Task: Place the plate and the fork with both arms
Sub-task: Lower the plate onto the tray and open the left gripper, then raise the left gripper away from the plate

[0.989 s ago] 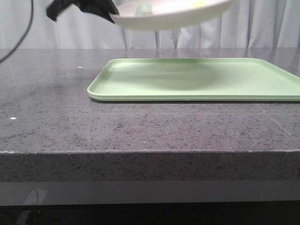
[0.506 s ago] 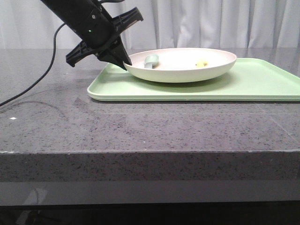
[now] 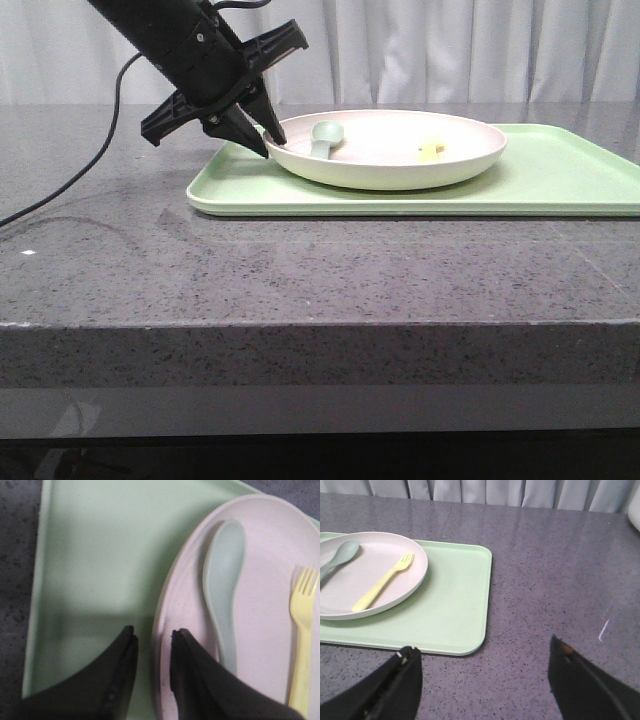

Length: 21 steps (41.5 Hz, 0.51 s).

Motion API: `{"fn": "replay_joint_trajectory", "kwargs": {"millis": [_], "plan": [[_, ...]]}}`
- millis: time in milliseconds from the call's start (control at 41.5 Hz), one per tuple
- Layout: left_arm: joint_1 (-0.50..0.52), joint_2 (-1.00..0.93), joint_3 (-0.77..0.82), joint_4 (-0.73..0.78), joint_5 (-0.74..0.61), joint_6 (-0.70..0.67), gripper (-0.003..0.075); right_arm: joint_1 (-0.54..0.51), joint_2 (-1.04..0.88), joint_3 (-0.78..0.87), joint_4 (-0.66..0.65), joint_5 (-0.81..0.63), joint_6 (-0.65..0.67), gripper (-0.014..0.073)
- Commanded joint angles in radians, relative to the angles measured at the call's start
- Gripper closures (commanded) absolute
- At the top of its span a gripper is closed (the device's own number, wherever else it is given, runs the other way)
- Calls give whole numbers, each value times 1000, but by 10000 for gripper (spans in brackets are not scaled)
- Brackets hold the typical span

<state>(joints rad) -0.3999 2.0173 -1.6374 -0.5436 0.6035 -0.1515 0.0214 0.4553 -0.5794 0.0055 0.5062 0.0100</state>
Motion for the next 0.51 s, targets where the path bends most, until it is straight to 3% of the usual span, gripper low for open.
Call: {"fn": "replay_joint_trajectory", "kwargs": {"millis": [0, 193, 482], "plan": [[-9, -74, -34, -27, -22, 2, 437, -4, 15, -32, -15, -85, -10, 43], [-9, -151, -34, 39, 8, 29, 454, -4, 15, -32, -12, -86, -10, 43], [-9, -391, -34, 337, 155, 32, 462, -4, 15, -32, -5, -68, -10, 43]]}}
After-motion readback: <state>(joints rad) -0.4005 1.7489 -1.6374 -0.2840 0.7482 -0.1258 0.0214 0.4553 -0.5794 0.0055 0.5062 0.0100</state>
